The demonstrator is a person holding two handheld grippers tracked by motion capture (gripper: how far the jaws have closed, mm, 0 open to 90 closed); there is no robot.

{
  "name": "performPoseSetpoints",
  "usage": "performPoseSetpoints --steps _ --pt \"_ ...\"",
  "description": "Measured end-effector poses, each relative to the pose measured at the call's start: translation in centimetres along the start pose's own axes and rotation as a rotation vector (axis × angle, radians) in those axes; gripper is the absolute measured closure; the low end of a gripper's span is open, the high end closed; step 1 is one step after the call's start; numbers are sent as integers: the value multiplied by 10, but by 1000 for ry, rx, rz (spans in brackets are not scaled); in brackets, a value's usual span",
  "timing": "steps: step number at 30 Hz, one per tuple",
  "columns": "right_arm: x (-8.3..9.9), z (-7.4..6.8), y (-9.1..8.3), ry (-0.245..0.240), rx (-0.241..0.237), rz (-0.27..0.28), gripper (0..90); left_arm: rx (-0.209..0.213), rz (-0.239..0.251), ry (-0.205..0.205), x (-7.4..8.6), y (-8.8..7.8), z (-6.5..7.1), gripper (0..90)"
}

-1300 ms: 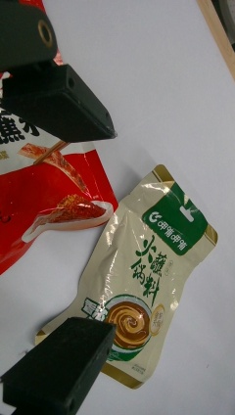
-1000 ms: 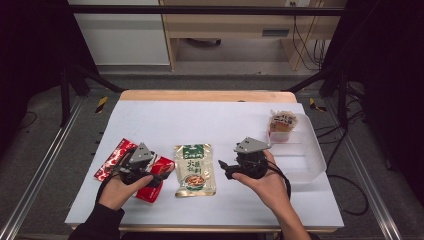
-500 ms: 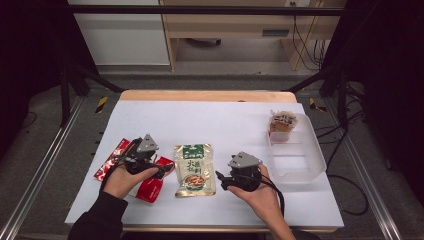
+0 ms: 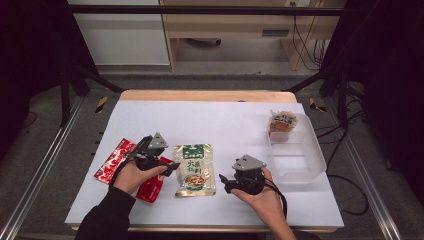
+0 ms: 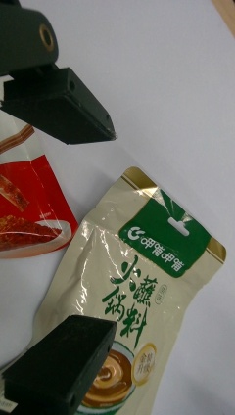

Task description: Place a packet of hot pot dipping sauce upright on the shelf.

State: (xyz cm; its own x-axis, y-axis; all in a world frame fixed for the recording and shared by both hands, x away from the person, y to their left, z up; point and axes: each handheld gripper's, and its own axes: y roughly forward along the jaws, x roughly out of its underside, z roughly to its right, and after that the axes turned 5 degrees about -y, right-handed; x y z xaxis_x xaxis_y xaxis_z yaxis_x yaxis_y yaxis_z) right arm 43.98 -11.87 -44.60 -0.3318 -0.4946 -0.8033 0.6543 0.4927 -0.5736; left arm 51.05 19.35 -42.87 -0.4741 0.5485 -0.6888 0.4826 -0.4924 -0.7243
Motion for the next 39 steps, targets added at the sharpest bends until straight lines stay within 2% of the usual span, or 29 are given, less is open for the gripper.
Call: performPoseSetpoints --steps 10,11,13,16,19,23,24,28,29,32,39 --pt "3 0 3 3 -23 -18 236 7 -27 1 0 16 -5 128" --pt "3 0 4 1 -22 -18 236 2 -19 -10 0 19 -5 133" --pt "3 0 4 -2 -27 -20 235 28 -13 -27 -3 24 -7 138" --pt "4 -2 5 -5 -37 -23 233 21 -35 -25 -6 33 -11 153" --pt "4 -2 6 -16 -41 -25 233 33 -44 -43 -8 39 -15 165" --pt "5 -2 6 -18 -46 -32 232 39 -71 -48 -7 48 -21 189" --pt "6 -2 6 -14 -45 -33 232 51 -77 -54 -7 49 -23 198" --pt "6 -1 6 -15 -48 -33 232 50 -85 -50 -6 50 -25 285" --pt "6 -1 6 -16 -49 -33 232 67 -84 -50 -6 50 -24 314" --pt "6 -1 5 -12 -45 -28 233 87 -98 -35 -6 51 -22 361" --pt "6 -1 6 -19 -45 -36 232 133 -78 -23 -10 47 -13 478"
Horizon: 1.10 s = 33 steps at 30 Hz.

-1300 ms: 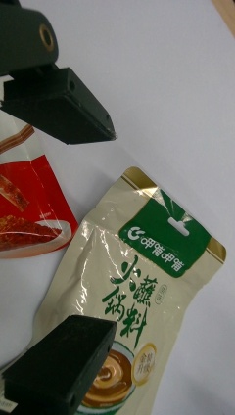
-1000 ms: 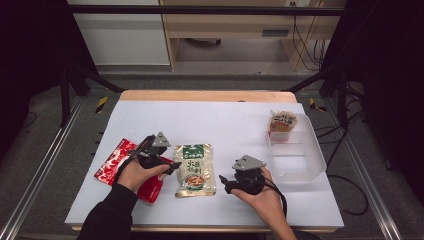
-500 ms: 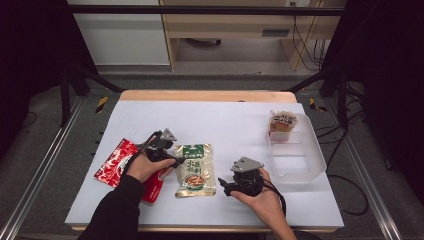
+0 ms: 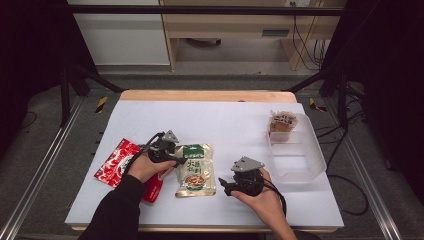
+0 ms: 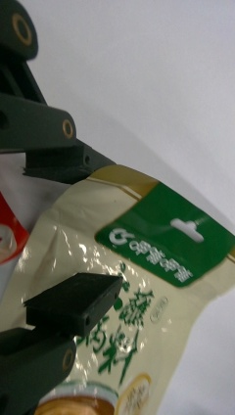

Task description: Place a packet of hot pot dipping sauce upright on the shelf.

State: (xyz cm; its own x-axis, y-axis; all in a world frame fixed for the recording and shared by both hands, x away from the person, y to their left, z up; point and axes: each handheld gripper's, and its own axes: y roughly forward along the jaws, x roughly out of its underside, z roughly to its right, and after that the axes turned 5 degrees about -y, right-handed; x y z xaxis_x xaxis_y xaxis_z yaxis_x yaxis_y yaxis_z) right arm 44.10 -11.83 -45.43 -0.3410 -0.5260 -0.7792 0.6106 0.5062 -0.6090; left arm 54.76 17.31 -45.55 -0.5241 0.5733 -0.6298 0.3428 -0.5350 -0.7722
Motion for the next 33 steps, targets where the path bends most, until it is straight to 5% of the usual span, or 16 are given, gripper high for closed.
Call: performPoseSetpoints --steps 5,12,17,26,33 --pt "0 0 0 5 1 -1 232 -6 -6 19 -1 -6 5 581" --pt "1 1 1 4 2 -4 231 -25 -12 -25 -6 -5 4 853" --pt "1 2 1 4 -1 -4 227 -29 20 -18 -10 -18 8 900" --pt "-17 10 -10 -13 -6 4 200 -23 86 91 -30 -58 33 900" --pt "-49 22 -28 -93 -42 -31 192 5 124 170 -44 -80 54 900"
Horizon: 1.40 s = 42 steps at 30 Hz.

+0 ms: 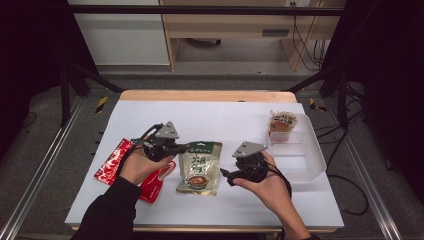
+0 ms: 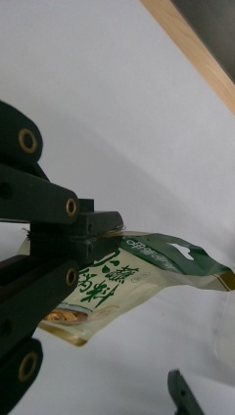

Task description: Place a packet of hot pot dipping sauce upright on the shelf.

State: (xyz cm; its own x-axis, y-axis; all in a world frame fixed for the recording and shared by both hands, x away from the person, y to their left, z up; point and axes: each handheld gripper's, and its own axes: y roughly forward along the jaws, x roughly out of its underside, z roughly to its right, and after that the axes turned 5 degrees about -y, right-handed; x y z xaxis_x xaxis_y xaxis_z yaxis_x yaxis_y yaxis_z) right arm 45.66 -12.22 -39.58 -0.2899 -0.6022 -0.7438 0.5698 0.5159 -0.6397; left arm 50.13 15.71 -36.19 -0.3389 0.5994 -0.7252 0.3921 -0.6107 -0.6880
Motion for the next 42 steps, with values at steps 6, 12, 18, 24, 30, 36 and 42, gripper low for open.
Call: performPoseSetpoints --steps 6,12,18,24,30,36,42 --pt "-25 8 -10 -86 -71 -85 243 19 12 56 -12 -7 13 900" --pt "-44 13 -11 -184 -122 -147 377 33 23 83 -15 -10 21 900" --pt "-58 12 -5 -232 -195 -170 451 42 35 95 -19 -13 27 900" --pt "-65 12 6 -233 -264 -196 608 45 41 100 -19 -13 29 900" --pt "-65 12 12 -240 -292 -226 766 51 43 93 -18 -13 28 900" --pt "-66 14 17 -243 -308 -218 891 47 40 89 -16 -14 26 900" --pt "-69 14 15 -250 -323 -211 900 38 77 46 -10 -18 25 767"
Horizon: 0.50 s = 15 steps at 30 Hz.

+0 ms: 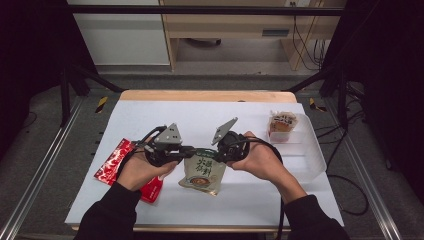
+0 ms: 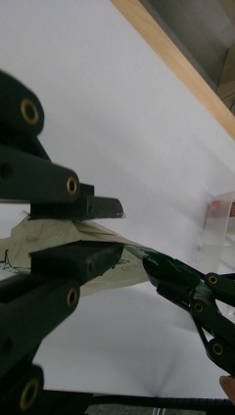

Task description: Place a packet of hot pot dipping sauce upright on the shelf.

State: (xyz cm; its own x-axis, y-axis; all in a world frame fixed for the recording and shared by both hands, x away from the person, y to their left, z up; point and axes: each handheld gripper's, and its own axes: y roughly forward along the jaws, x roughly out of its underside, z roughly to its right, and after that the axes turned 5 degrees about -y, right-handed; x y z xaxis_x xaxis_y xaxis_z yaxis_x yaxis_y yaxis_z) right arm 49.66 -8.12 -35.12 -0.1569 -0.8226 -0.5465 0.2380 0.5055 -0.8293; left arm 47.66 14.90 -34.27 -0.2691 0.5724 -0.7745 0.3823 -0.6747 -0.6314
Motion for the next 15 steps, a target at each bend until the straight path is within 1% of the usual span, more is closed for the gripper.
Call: performPoseSetpoints --steps 1,3,6,8,9,10,12,15 --pt "-1 0 -1 -3 0 -1 900 -3 4 1 1 -1 0 724" --pt "-2 0 -2 -9 2 -8 900 -12 11 -11 3 -1 -1 616" --pt "-3 0 -3 -20 1 -12 900 -21 24 -33 7 -4 -2 482" --pt "-4 -1 -4 -28 0 -14 900 -29 33 -38 10 -6 -3 408" --pt "-5 -1 -5 -24 3 -15 900 -32 34 -40 12 -8 -3 380" --pt "-5 -1 -6 -31 -1 -10 900 -37 33 -45 15 -9 -4 362" --pt "-6 -1 -10 -30 4 -9 900 -47 29 -62 20 -9 -6 325" --pt "-9 0 -15 -48 13 1 900 -57 26 -79 30 -10 -8 281"
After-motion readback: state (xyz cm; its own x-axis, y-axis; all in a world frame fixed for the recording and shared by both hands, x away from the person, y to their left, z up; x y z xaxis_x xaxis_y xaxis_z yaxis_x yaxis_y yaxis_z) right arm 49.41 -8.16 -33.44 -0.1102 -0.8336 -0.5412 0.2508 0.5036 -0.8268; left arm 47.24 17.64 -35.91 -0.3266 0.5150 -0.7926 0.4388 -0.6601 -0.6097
